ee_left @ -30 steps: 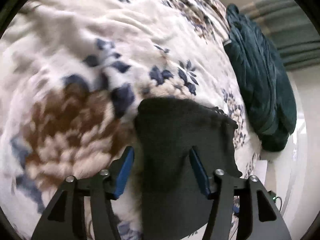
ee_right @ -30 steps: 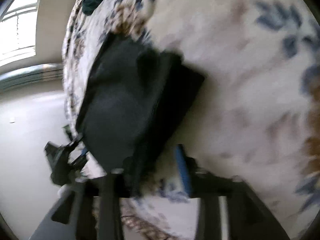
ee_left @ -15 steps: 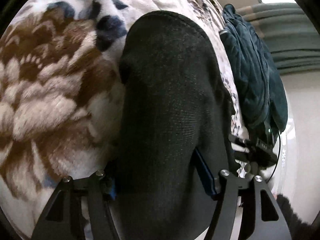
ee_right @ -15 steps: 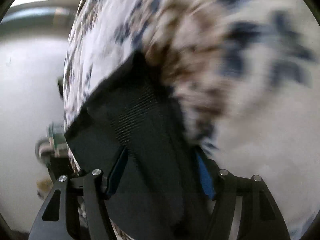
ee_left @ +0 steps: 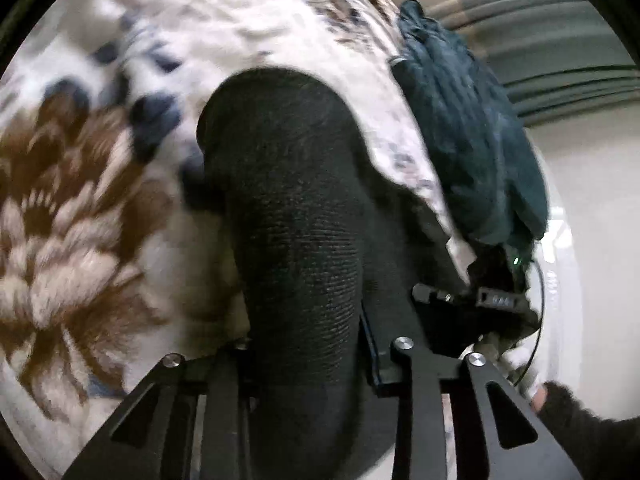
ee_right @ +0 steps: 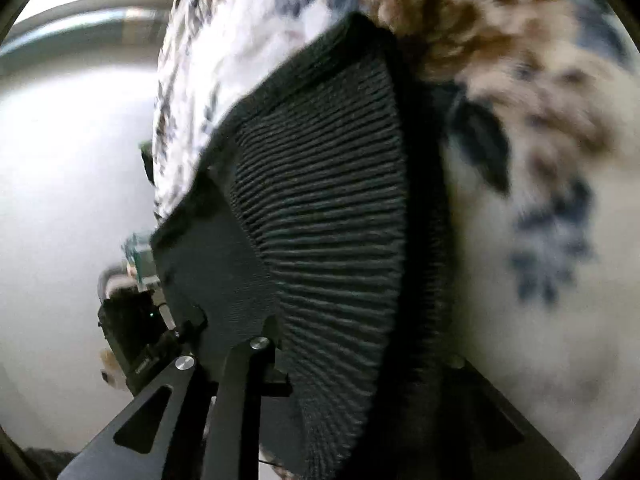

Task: Fold small clothes
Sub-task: 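Press the folded black sweater flat with both grippers and release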

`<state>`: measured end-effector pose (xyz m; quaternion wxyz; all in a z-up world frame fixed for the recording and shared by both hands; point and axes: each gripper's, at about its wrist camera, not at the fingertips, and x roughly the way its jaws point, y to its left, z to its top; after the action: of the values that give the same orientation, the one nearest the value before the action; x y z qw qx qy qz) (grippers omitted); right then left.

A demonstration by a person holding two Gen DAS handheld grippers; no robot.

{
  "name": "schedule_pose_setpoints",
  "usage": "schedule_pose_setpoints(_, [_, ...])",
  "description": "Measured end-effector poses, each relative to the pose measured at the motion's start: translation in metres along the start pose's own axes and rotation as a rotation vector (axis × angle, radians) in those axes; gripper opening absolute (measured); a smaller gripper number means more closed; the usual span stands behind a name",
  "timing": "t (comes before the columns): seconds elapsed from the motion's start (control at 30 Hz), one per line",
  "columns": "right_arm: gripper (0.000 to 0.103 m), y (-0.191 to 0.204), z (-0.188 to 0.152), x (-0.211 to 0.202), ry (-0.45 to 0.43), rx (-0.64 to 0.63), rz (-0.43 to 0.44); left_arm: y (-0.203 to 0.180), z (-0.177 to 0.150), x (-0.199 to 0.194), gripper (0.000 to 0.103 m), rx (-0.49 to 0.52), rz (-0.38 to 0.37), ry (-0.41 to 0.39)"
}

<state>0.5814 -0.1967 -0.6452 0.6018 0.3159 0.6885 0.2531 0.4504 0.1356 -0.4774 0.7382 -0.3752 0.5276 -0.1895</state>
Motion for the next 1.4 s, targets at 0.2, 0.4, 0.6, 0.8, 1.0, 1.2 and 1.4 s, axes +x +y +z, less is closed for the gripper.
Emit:
schedule_pose_setpoints(0.2, [0.018, -0.009, -0.073, -0.032, -0.047, 0.157, 0.115, -0.002, 0.044, 0.018, 0.042, 0.054, 0.042, 0.112])
schedule_pose_setpoints(0.4, [0.052, -0.050, -0.096, -0.026, -0.124, 0.230, 0.064, 0.020, 0.043, 0.047, 0.059, 0.035, 0.040, 0.212])
schedule_pose_setpoints(0.6, [0.033, -0.044, -0.088, 0.009, -0.170, 0.193, 0.164, -0.011, 0.024, 0.046, 0.028, 0.163, 0.053, 0.140])
schedule_pose_setpoints(0.8, [0.019, -0.023, -0.090, -0.007, -0.207, 0.163, 0.116, -0.035, 0.029, 0.028, 0.021, 0.185, 0.038, 0.118])
schedule_pose_setpoints(1.0, [0.019, 0.023, -0.066, -0.032, -0.232, 0.096, 0.102, -0.061, 0.067, 0.017, 0.021, 0.185, 0.002, 0.096])
schedule_pose_setpoints(1.2, [0.019, 0.067, -0.020, -0.059, -0.285, 0.047, 0.115, -0.081, 0.146, 0.013, 0.021, 0.216, -0.008, 0.050])
schedule_pose_setpoints(1.4, [0.019, 0.088, 0.073, -0.063, -0.329, 0.028, 0.120, -0.081, 0.240, 0.059, 0.021, 0.252, 0.031, 0.052])
